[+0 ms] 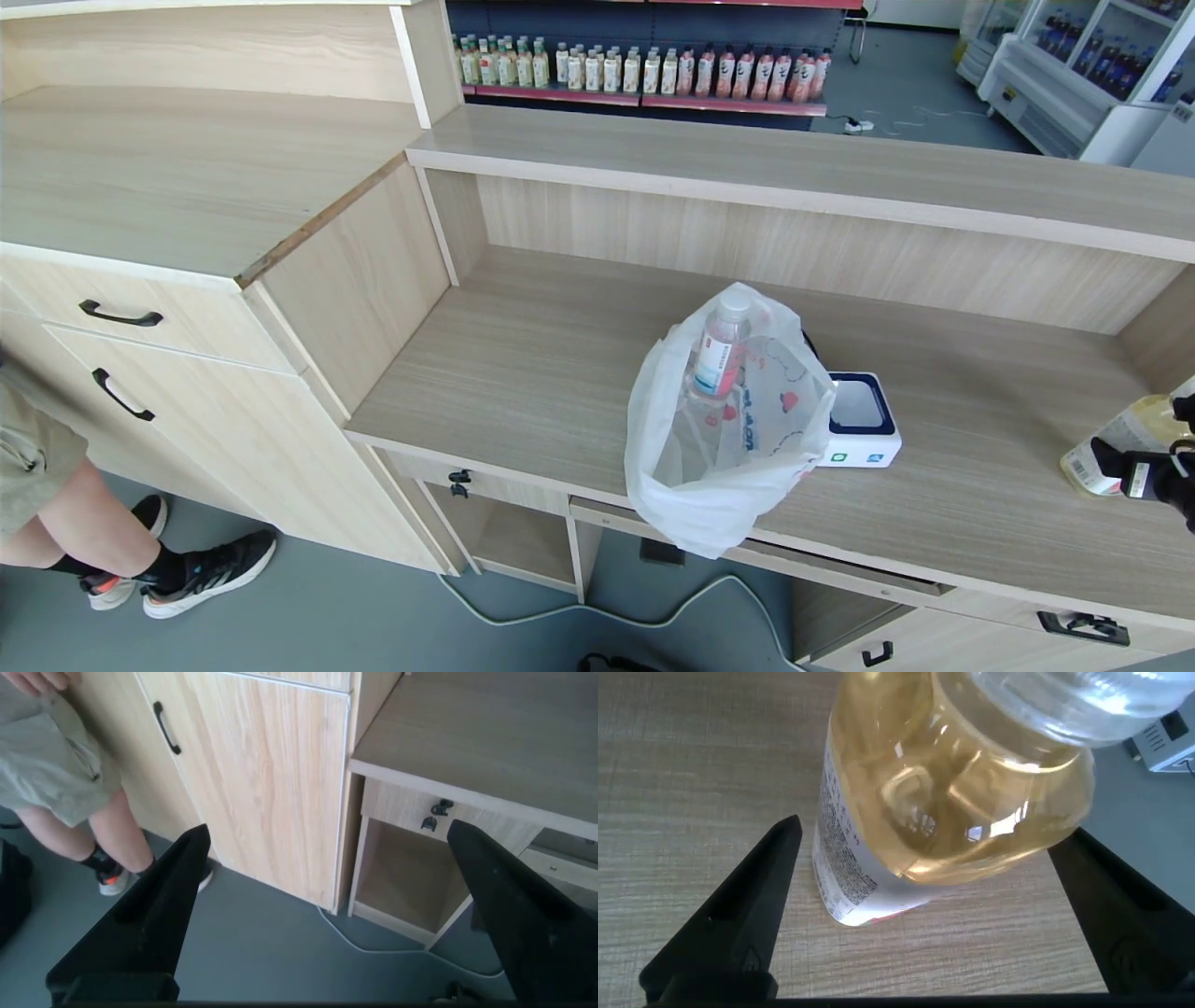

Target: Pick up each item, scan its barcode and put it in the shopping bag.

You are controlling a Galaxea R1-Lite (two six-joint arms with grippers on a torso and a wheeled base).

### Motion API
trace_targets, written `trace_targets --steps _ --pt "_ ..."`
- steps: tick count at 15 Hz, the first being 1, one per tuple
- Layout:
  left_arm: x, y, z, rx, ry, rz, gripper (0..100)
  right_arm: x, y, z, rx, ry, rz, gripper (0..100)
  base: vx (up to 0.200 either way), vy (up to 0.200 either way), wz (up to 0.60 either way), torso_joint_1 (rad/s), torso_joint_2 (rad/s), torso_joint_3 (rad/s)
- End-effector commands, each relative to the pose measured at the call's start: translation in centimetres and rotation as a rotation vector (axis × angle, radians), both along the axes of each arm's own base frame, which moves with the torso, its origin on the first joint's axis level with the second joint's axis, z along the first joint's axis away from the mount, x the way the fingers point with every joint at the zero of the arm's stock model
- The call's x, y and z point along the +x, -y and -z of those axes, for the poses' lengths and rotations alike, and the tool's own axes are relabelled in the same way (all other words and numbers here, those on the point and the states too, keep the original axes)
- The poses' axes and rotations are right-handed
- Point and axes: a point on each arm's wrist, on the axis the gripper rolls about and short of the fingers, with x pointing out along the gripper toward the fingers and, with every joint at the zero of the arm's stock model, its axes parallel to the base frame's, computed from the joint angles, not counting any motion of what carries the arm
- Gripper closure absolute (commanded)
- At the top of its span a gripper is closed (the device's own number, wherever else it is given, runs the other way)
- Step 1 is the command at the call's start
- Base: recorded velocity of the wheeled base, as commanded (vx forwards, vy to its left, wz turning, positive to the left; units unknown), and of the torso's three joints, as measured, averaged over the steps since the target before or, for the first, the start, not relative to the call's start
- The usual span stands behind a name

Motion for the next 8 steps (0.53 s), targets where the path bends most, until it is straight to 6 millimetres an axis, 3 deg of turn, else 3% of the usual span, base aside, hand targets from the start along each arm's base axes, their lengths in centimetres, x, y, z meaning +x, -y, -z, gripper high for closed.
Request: trace_targets --steps 1,8 --pt "0.0 0.0 0.0 0.000 0.001 0.000 0 0.5 -0.1 0.3 0.004 -0.003 -0.011 0 0.000 0.000 0.00 0.000 0.00 0.000" --pt "0.0 0.0 0.0 0.000 0.001 0.000 0 2.8 -0.8 0.6 -0.010 0.022 -0.062 0 0.000 0.000 0.00 0.000 0.00 0.000"
